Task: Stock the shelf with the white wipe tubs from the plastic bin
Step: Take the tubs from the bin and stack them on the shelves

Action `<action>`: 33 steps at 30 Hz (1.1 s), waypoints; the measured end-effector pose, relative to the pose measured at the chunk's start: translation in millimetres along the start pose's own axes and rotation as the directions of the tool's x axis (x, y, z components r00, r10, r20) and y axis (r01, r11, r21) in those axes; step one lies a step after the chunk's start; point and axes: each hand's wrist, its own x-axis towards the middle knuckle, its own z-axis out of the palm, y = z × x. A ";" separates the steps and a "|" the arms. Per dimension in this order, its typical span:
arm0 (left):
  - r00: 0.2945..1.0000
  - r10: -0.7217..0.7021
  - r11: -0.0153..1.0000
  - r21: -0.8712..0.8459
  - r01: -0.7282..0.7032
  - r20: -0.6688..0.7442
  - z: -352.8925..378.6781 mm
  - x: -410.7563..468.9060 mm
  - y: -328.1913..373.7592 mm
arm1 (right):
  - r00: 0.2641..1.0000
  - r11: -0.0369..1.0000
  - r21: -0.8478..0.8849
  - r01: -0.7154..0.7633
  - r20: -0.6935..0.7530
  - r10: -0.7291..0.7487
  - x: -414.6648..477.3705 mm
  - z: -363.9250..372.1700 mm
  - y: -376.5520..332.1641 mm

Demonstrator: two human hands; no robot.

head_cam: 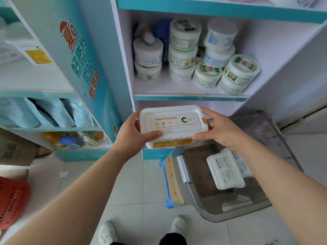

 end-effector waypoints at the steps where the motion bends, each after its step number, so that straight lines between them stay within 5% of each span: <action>1: 1.000 0.004 1.000 -0.005 -0.004 -0.016 -8.6 -0.4 0.7 | 1.000 1.000 -0.018 0.016 -0.001 -0.016 1.0 3.4 -10.3; 14: 0.895 0.043 0.996 -0.054 -0.075 -0.444 -234.5 -26.8 -38.7 | 0.910 0.914 0.010 0.406 0.088 -0.405 44.4 153.0 -203.4; 20: 0.857 0.109 0.989 -0.027 -0.142 -0.503 -343.5 -26.1 -59.1 | 0.852 0.852 -0.016 0.523 -0.014 -0.523 80.4 255.7 -274.4; 28: 0.863 0.202 0.979 0.101 -0.175 -0.463 -393.8 62.4 -71.6 | 0.822 0.842 -0.233 0.487 -0.205 -0.532 146.7 304.1 -304.8; 33: 0.861 0.211 0.976 0.146 -0.161 -0.462 -388.8 112.2 -74.4 | 0.857 0.863 -0.387 0.324 -0.267 -0.441 183.5 304.3 -301.9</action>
